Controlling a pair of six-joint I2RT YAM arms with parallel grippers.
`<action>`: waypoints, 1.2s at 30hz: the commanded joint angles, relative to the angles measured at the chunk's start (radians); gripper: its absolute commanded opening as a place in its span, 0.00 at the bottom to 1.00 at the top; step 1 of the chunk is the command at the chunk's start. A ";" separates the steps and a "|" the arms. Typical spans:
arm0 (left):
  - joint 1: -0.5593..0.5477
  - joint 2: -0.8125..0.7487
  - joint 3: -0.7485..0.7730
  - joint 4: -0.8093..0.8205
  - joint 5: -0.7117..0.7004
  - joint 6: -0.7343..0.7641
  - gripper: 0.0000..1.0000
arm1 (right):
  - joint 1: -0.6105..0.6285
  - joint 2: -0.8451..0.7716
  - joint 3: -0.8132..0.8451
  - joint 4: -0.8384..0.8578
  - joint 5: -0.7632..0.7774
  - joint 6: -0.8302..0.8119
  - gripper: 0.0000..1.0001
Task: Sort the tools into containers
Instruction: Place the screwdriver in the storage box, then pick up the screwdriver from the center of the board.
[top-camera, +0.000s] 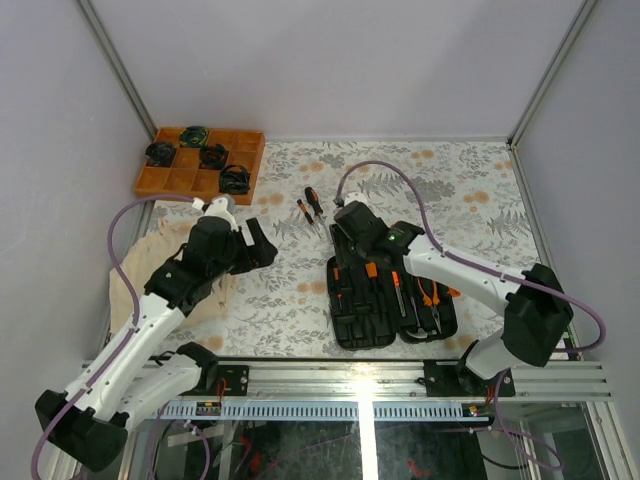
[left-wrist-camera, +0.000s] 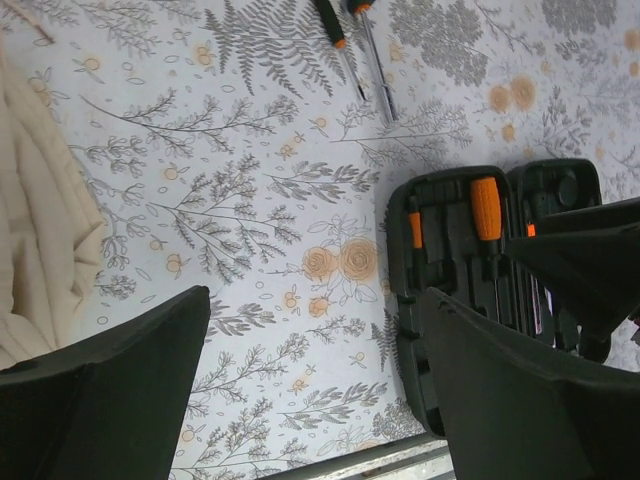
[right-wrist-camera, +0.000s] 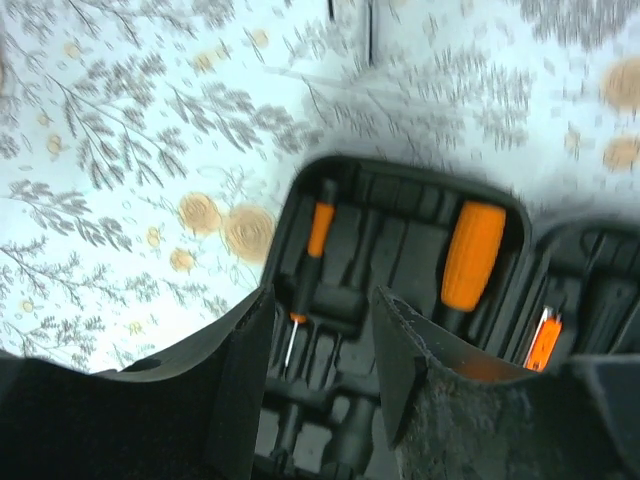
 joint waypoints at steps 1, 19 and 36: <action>0.110 0.022 0.036 0.028 0.092 0.010 0.84 | -0.023 0.114 0.146 0.052 -0.016 -0.162 0.50; 0.232 0.001 -0.007 0.005 0.055 0.146 0.85 | -0.136 0.666 0.653 0.113 -0.184 -0.313 0.49; 0.232 -0.003 -0.017 0.020 0.089 0.147 0.85 | -0.171 0.882 0.900 0.005 -0.189 -0.370 0.43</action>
